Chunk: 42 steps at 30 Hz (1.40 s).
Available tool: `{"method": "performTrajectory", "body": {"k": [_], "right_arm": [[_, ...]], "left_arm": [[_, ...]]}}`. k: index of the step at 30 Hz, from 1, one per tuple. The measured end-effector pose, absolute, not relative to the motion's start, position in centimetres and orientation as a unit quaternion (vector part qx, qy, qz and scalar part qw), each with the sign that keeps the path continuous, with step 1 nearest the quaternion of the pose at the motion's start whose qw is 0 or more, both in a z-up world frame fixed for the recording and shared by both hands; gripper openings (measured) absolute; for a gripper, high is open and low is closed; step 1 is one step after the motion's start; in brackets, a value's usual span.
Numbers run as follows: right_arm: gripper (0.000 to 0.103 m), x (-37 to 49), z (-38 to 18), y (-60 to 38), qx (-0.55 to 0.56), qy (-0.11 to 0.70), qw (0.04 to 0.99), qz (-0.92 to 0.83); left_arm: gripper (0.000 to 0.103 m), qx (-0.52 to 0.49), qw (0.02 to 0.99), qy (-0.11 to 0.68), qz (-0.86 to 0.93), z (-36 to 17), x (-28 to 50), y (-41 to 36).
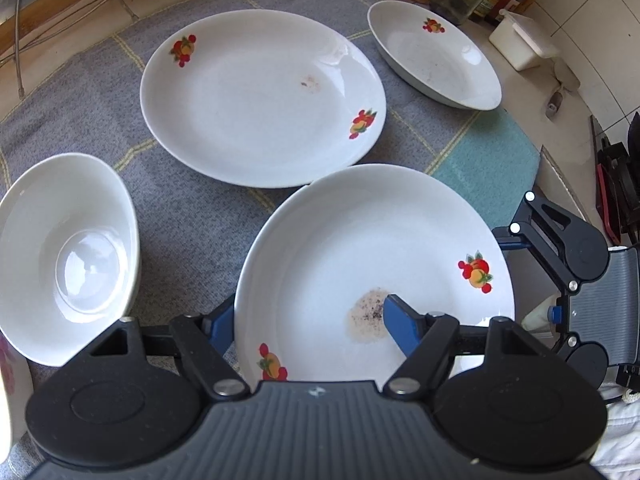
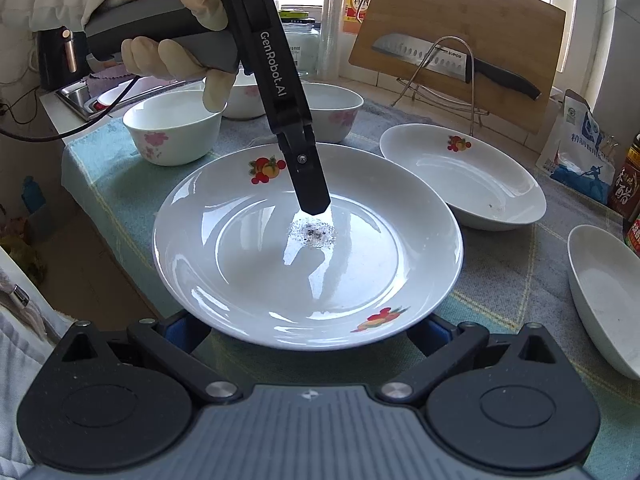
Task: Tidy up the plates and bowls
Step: 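Lift the stained plate with the left tool toward another fruit-print plate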
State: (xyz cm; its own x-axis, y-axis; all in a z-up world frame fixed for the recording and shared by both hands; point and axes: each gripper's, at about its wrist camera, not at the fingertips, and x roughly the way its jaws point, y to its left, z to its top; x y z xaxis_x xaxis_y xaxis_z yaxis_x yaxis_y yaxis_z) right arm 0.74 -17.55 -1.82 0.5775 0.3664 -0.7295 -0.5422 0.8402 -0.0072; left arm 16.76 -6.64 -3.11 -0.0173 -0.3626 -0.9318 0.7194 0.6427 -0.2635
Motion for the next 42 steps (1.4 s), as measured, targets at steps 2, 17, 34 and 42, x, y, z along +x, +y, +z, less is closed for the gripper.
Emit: {"method": "performTrajectory", "body": {"k": [2,17,34,42], "right_arm": [[0.103,0.6,-1.7,-17.8,-0.118,0.380,0.880,0.258],[0.103,0.7,-0.4,-21.6,-0.120,0.376,0.887,0.238],[0.103,1.3,0.4,-26.9,-0.106,0.372,0.907,0.170],[0.103,1.6,0.2,-29.6,-0.097,0.375,0.913,0.129]], "left_arm": [[0.074,0.148,0.687,0.592,-0.395,-2.8,16.7,-6.8],[0.074,0.160,0.687,0.570,-0.421,-0.8,17.2,-10.9],[0.074,0.198,0.665,0.543,-0.474,0.0,19.3,-19.6],[0.074,0.217,0.649,0.529,-0.503,-0.1,19.9,-24.1]]}}
